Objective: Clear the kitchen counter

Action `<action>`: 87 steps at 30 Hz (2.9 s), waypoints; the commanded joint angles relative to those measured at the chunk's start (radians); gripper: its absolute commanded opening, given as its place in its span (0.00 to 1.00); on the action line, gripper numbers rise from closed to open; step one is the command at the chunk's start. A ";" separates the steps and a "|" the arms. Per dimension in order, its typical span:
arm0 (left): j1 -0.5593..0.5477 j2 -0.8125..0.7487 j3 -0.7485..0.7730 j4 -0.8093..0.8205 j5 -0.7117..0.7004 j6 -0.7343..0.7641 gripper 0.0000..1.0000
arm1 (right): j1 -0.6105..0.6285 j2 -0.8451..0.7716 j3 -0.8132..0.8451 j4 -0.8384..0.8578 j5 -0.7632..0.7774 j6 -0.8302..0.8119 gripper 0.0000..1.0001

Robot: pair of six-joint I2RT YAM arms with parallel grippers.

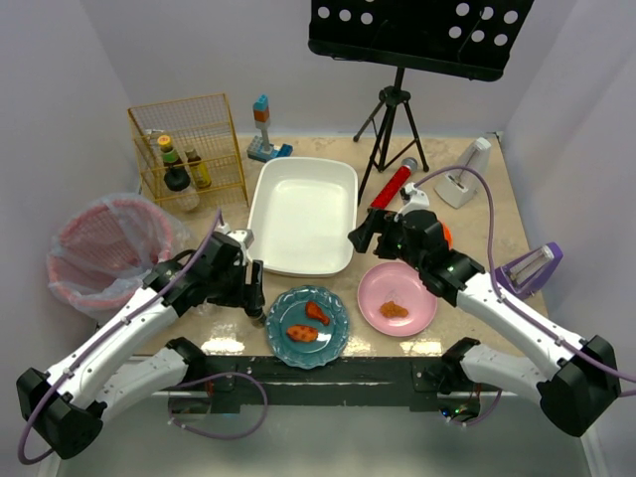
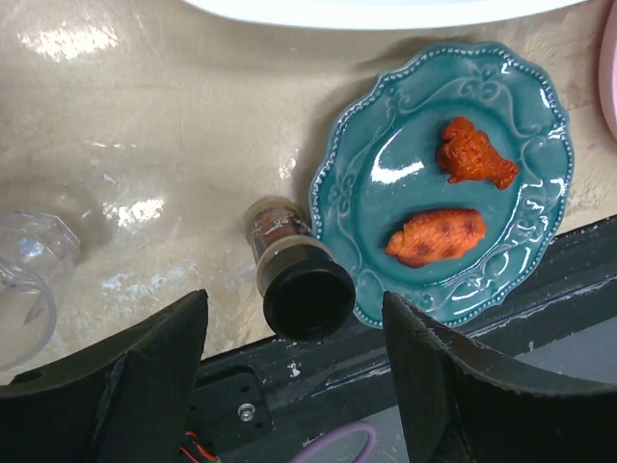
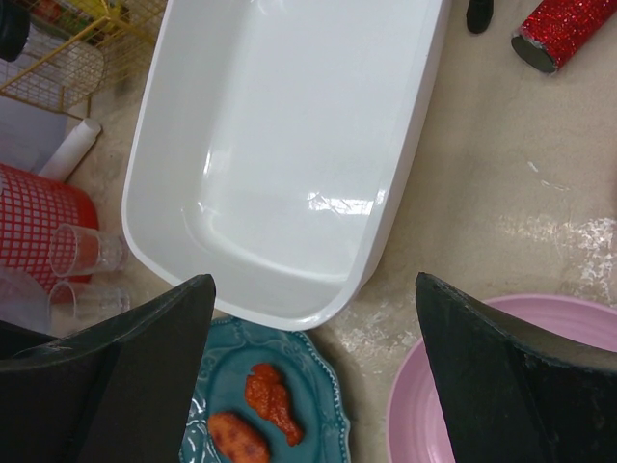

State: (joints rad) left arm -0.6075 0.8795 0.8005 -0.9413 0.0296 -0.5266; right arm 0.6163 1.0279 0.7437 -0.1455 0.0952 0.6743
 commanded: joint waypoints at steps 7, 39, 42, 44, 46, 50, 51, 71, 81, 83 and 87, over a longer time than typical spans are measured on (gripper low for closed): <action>-0.092 0.045 -0.026 0.039 -0.025 -0.084 0.70 | 0.002 -0.008 -0.003 0.038 0.008 0.010 0.90; -0.136 0.079 0.051 -0.051 -0.129 -0.098 0.20 | 0.002 -0.035 -0.004 0.014 0.023 0.011 0.90; -0.136 0.064 0.115 -0.109 -0.158 -0.104 0.06 | 0.002 -0.035 -0.004 0.012 0.024 0.010 0.90; -0.136 0.056 0.169 -0.160 -0.198 -0.108 0.00 | 0.002 -0.035 -0.009 0.017 0.024 0.011 0.90; -0.136 0.061 0.232 -0.198 -0.223 -0.108 0.00 | 0.002 -0.032 -0.012 0.021 0.020 0.011 0.90; -0.138 0.117 0.371 -0.229 -0.247 -0.078 0.00 | 0.002 -0.029 -0.007 0.023 0.014 0.008 0.90; -0.136 0.137 0.403 -0.231 -0.253 -0.066 0.00 | 0.002 -0.029 -0.004 0.018 0.015 0.005 0.90; 0.175 0.570 0.991 -0.094 -0.307 0.200 0.00 | 0.000 -0.088 0.028 -0.063 0.026 -0.018 0.90; 0.428 0.792 1.184 -0.044 -0.182 0.281 0.00 | 0.002 -0.132 0.002 -0.092 0.046 -0.035 0.90; 0.463 0.825 1.207 -0.034 -0.160 0.286 0.00 | 0.002 -0.135 -0.009 -0.089 0.038 -0.044 0.90; 0.499 0.866 1.223 -0.005 -0.157 0.292 0.00 | 0.002 -0.140 -0.027 -0.094 0.031 -0.053 0.90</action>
State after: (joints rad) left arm -0.1371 1.7283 1.9606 -1.0122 -0.1604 -0.2687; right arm 0.6163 0.9066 0.7330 -0.2329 0.1146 0.6456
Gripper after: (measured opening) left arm 0.489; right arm 0.898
